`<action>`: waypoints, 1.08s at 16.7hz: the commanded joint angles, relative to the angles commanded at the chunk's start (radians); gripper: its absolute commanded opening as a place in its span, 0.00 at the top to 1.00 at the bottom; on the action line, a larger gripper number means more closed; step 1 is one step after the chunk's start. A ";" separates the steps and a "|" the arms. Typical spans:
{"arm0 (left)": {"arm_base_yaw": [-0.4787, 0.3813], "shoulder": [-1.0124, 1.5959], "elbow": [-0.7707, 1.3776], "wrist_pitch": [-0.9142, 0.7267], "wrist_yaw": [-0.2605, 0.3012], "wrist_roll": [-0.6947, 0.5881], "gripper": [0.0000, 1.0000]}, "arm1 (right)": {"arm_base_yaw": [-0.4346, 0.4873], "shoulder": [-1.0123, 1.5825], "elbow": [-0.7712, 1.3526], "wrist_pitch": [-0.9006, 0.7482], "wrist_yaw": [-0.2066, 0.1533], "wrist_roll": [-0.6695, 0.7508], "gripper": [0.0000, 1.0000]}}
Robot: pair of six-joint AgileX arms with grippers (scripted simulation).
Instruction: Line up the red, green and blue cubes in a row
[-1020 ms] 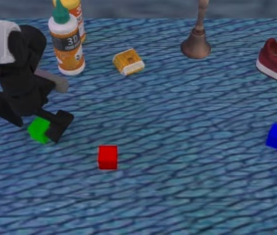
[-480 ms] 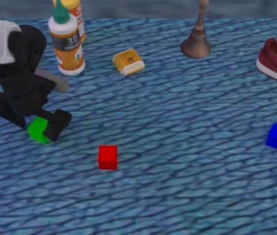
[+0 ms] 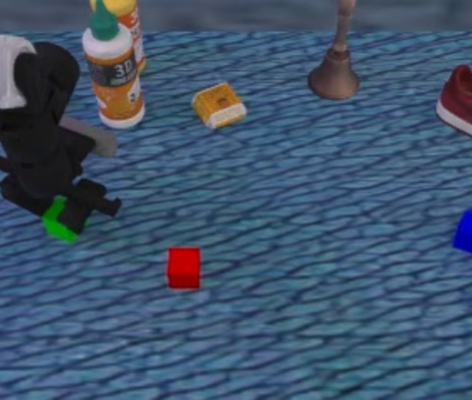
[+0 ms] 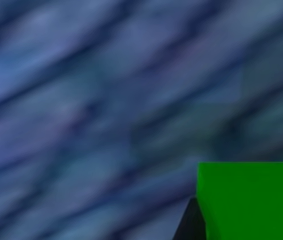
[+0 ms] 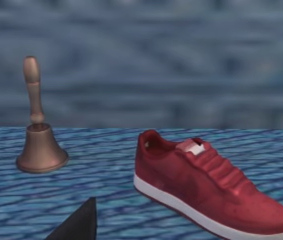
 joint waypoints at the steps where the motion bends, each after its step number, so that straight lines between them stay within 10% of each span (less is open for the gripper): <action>1: 0.000 0.000 0.000 0.000 0.000 0.000 1.00 | 0.000 0.000 0.000 0.000 0.000 0.000 0.00; 18: 0.019 -0.111 0.159 -0.253 0.004 -0.006 1.00 | 0.000 0.000 0.000 0.000 0.000 0.000 0.00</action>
